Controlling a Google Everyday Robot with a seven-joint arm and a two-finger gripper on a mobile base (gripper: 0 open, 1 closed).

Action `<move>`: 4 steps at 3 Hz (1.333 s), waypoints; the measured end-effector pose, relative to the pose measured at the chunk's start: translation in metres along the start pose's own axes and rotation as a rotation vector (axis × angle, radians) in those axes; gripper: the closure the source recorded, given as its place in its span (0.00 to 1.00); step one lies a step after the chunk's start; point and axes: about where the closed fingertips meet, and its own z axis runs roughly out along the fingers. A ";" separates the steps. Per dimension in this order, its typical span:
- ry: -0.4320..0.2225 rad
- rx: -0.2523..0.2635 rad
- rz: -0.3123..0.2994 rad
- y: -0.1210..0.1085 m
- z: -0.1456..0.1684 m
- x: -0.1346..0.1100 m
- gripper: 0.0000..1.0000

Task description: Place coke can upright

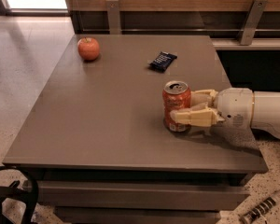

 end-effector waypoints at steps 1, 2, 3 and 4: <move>0.000 -0.003 -0.002 0.001 0.002 -0.001 0.49; 0.001 -0.007 -0.004 0.002 0.003 -0.002 0.25; 0.002 -0.013 -0.007 0.004 0.006 -0.003 0.00; 0.002 -0.013 -0.007 0.004 0.006 -0.003 0.00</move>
Offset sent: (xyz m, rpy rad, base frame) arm -0.0002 0.0019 0.0005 -0.0005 -0.0007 0.0036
